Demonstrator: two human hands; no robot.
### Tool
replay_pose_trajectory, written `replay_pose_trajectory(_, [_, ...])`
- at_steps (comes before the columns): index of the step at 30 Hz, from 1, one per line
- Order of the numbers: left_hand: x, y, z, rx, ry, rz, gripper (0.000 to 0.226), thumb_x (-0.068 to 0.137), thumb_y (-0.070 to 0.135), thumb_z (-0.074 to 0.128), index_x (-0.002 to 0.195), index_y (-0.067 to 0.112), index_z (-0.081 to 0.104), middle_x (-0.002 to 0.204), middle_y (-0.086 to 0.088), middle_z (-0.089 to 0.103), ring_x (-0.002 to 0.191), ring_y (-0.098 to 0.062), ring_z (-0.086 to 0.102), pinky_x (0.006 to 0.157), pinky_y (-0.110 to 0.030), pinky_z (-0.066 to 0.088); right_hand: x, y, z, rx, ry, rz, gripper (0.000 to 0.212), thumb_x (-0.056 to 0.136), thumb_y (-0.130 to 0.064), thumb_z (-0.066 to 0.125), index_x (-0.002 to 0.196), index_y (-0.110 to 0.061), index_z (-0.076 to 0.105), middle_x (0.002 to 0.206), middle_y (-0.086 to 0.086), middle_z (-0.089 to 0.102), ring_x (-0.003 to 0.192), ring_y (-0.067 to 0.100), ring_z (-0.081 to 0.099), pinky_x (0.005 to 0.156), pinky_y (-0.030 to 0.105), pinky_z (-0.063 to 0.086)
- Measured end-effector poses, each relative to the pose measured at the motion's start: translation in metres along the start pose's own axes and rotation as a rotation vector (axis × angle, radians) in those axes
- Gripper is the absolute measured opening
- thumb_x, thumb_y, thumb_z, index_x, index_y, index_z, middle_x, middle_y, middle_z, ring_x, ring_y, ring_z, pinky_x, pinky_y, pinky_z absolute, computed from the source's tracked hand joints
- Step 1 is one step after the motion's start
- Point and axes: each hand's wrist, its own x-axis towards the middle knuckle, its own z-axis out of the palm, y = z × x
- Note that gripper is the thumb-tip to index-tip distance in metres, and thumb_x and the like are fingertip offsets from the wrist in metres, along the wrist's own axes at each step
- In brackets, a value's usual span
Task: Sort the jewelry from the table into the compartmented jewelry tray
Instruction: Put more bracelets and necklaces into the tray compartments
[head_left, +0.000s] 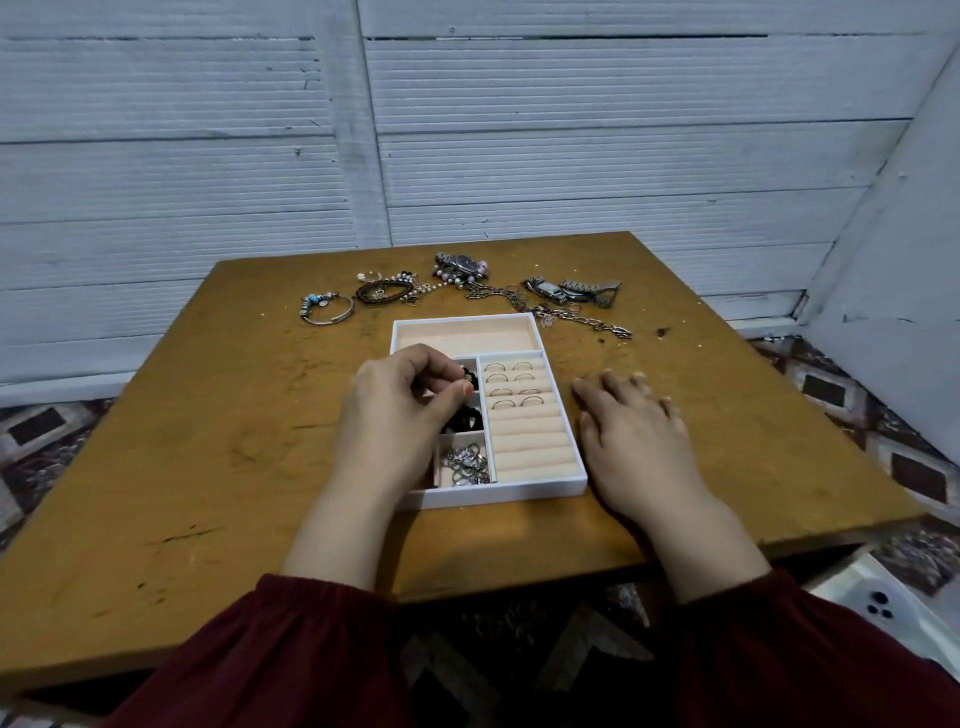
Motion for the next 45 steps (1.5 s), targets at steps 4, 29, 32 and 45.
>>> replay_pose_trajectory(4, [-0.001,0.009,0.012,0.115,-0.076,0.072,0.011,0.079,0.024,0.075,0.075,0.031,0.067,0.071,0.013,0.064,0.079,-0.014,0.061,0.062,-0.029,0.052,0.003,0.003,0.002,-0.013,-0.068,0.008,0.049,0.101,-0.037,0.023,0.149,-0.033,0.02,0.161,0.002,0.009,0.148,0.025,0.002,0.118,0.046,0.003])
replay_pose_trajectory(29, [-0.003,0.025,0.016,0.54,-0.191,0.244,0.011,0.082,0.029,0.065,0.091,0.032,0.07,0.096,0.01,0.064,0.096,-0.015,0.046,0.077,-0.03,0.037,0.004,0.002,0.002,0.014,-0.077,0.0,0.052,0.1,-0.039,0.023,0.151,-0.033,0.013,0.16,0.002,0.006,0.148,0.026,-0.003,0.118,0.049,-0.001])
replay_pose_trajectory(32, [-0.003,0.025,0.016,0.544,-0.196,0.246,0.011,0.082,0.028,0.065,0.091,0.032,0.07,0.094,0.01,0.063,0.096,-0.015,0.046,0.076,-0.029,0.035,0.003,0.003,0.003,0.013,-0.07,-0.007,0.052,0.1,-0.039,0.023,0.151,-0.032,0.013,0.16,0.003,0.007,0.148,0.026,-0.003,0.118,0.05,0.0])
replay_pose_trajectory(45, [-0.001,0.021,0.016,0.472,-0.233,0.196,0.009,0.08,0.025,0.065,0.08,0.033,0.07,0.077,0.012,0.06,0.088,-0.016,0.052,0.075,-0.035,0.046,0.002,0.002,0.001,0.018,-0.053,-0.01,0.051,0.1,-0.039,0.025,0.149,-0.032,0.016,0.16,0.003,0.01,0.147,0.027,0.001,0.117,0.05,0.002])
